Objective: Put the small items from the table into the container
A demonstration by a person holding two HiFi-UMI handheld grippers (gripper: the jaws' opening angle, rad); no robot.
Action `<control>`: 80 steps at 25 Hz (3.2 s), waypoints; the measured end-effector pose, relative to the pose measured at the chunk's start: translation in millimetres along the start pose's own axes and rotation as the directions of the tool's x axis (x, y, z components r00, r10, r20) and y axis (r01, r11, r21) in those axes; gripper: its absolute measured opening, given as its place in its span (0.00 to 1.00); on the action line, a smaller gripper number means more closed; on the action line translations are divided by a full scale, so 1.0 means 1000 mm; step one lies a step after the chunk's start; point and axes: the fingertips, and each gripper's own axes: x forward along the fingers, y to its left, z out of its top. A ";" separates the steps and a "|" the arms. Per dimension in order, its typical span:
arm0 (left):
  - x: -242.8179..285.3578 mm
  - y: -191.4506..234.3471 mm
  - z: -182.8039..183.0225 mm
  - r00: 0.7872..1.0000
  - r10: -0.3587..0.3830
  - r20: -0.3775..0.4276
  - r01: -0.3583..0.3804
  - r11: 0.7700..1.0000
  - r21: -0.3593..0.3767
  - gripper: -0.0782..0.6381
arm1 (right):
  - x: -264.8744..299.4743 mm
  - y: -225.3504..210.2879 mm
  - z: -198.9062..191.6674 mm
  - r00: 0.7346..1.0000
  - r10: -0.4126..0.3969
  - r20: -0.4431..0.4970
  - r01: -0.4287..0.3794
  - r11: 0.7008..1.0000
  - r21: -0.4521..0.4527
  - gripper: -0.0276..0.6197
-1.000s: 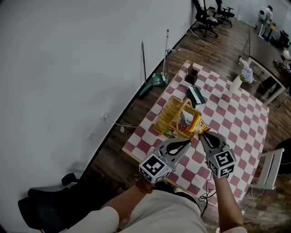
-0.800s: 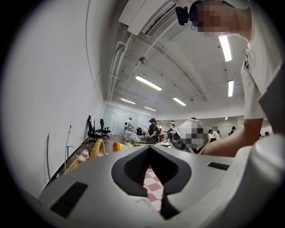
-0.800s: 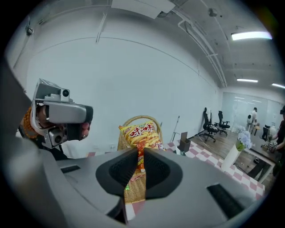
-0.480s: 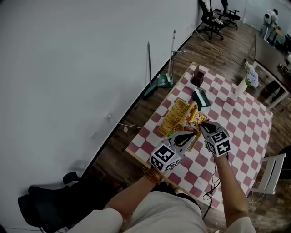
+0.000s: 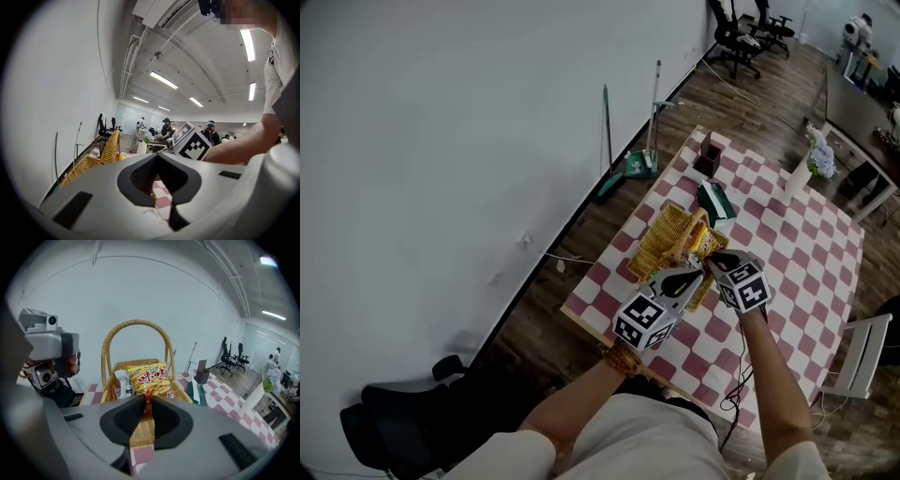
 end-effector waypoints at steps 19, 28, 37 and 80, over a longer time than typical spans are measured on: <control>-0.001 -0.035 0.015 0.998 -0.064 0.023 0.064 0.998 0.005 0.14 | -0.095 0.009 0.016 0.965 -0.076 0.252 0.045 0.991 0.126 0.24; -0.002 -0.091 0.050 0.981 -0.167 0.094 0.164 0.986 0.038 0.14 | -0.196 0.021 0.028 0.870 -0.167 0.464 0.075 0.975 0.211 0.23; -0.010 -0.158 0.082 0.941 -0.298 0.157 0.289 0.954 0.076 0.14 | -0.292 0.041 0.030 0.787 -0.271 0.555 0.159 0.957 0.242 0.17; -0.014 -0.223 0.095 0.894 -0.430 0.128 0.431 0.902 0.022 0.14 | -0.363 0.074 0.006 0.710 -0.371 0.598 0.226 0.925 0.306 0.07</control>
